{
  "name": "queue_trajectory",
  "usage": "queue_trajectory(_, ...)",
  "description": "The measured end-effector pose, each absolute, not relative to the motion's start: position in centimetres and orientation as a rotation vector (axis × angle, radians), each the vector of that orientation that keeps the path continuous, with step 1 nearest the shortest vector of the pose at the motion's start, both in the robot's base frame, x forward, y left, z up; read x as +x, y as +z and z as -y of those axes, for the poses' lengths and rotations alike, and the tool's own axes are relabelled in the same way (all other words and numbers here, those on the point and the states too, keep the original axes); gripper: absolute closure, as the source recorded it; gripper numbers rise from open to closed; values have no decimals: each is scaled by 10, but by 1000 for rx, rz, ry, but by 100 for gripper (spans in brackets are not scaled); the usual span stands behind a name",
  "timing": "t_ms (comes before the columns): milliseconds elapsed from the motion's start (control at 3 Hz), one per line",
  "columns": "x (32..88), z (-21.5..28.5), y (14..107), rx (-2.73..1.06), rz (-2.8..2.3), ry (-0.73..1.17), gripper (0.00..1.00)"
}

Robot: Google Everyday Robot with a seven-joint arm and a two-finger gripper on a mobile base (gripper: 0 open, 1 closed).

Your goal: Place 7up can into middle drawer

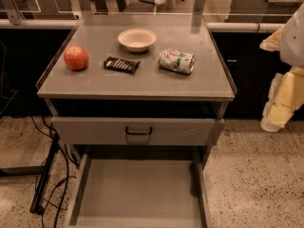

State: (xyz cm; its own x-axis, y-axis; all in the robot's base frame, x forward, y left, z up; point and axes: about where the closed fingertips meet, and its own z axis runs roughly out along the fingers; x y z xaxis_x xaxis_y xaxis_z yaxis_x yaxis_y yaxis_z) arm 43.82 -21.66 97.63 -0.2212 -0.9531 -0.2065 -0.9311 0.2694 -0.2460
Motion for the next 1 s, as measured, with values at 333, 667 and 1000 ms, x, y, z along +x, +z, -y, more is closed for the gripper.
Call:
queue_trajectory(333, 439, 216, 977, -1726, -2227, -107, 0)
queue_trajectory(667, 454, 210, 978, -1791, -2174, -171, 0)
queue_trajectory(1000, 488, 200, 983, -1796, -2067, -195, 0)
